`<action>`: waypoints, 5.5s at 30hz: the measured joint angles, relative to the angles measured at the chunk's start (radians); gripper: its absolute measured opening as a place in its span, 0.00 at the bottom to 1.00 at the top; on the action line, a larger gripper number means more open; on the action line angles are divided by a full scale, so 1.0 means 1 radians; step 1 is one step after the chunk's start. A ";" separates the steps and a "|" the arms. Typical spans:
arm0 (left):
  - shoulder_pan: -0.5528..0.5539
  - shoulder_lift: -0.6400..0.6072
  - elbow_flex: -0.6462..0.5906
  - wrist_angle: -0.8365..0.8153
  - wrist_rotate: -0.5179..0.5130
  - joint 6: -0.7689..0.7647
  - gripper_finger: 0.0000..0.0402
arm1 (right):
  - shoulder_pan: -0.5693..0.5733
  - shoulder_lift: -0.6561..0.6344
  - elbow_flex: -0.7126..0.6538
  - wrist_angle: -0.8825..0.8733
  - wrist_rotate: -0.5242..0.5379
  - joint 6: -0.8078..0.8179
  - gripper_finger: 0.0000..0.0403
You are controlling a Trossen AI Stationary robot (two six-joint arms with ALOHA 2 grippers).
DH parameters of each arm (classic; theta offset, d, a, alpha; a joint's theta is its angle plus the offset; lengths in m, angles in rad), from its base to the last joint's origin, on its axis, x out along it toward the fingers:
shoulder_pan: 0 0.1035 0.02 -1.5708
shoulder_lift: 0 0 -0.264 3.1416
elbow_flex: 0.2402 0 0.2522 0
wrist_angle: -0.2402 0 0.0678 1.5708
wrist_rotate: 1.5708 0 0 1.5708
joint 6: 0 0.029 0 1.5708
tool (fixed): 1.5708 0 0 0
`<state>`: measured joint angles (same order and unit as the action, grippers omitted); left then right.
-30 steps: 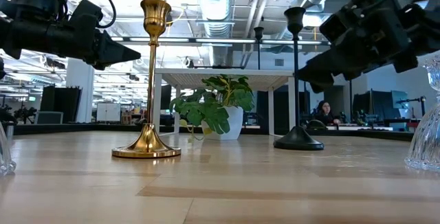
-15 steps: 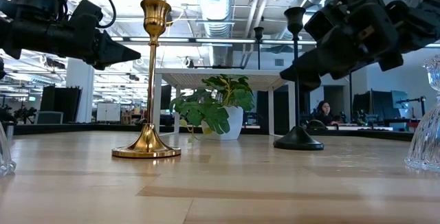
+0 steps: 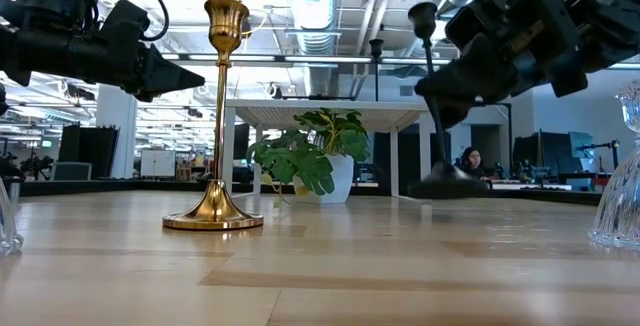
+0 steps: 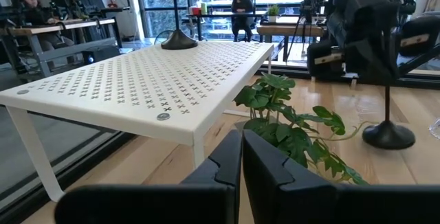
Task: Pick & Place candle stick holders
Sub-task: Put the black candle holder on the shelf aligned with the other black candle holder, then put the left gold candle holder on the shelf
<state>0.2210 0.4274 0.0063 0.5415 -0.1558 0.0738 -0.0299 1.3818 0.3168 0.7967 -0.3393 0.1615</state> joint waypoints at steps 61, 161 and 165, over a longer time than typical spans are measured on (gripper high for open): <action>0.000 0.000 0.000 0.000 0.000 0.000 0.04 | -0.563 -0.165 0.537 -0.677 0.053 -0.275 0.00; 0.000 0.000 0.000 -0.001 0.000 -0.003 0.04 | -0.225 -0.960 -0.103 -0.954 0.303 -0.047 0.00; 0.000 0.000 0.000 -0.001 0.000 -0.003 0.04 | -0.212 -0.965 -0.111 -0.933 0.315 -0.046 0.00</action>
<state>0.2209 0.4276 0.0063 0.5404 -0.1558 0.0706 -0.2419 0.4171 0.2058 -0.1362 -0.0243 0.1154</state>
